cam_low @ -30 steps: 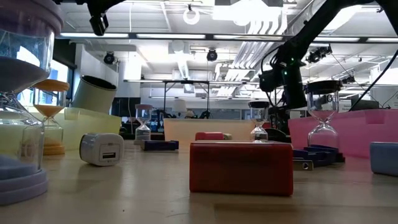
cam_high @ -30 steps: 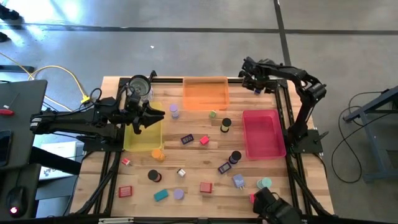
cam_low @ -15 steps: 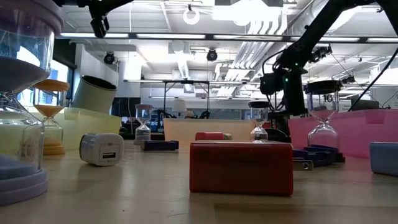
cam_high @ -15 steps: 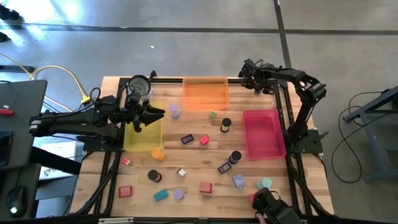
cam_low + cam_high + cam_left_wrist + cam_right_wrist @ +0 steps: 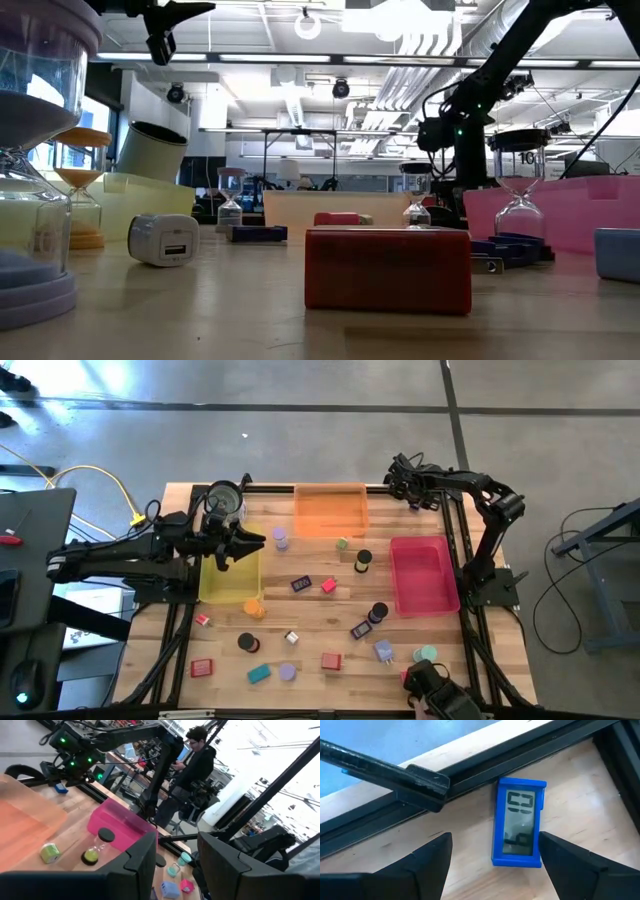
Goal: Pick & Place Office items
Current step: Put the blue block in the red bin
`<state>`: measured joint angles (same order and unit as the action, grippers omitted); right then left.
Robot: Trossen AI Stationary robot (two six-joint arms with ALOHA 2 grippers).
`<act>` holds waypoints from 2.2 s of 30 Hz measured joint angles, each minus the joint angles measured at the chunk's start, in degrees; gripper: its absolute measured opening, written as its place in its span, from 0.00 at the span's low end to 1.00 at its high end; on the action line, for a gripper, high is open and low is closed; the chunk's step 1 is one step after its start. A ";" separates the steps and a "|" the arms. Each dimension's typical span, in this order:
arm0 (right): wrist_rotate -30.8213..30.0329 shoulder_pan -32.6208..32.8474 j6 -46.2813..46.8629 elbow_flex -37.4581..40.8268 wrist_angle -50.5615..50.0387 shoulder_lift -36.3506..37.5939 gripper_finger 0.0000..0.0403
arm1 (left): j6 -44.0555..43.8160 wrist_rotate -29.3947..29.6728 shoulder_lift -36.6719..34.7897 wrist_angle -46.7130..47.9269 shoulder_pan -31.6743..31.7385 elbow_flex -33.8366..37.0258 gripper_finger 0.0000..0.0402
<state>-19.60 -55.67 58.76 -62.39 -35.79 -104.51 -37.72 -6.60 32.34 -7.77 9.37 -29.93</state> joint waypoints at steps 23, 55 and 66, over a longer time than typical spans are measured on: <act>3.23 -0.39 -0.07 0.00 -1.61 0.00 0.70 | -0.78 -1.86 0.02 0.02 1.02 0.00 0.35; 7.13 -2.99 -3.50 0.04 -3.23 4.47 0.70 | -1.76 -1.84 0.02 -0.03 0.95 0.00 0.35; 5.05 -4.37 -3.54 0.07 -4.03 3.78 0.70 | -1.75 -2.29 0.02 -0.03 0.95 0.00 0.35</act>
<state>-14.55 -60.04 55.22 -62.33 -39.83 -100.73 -39.46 -8.88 32.36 -7.79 10.33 -29.93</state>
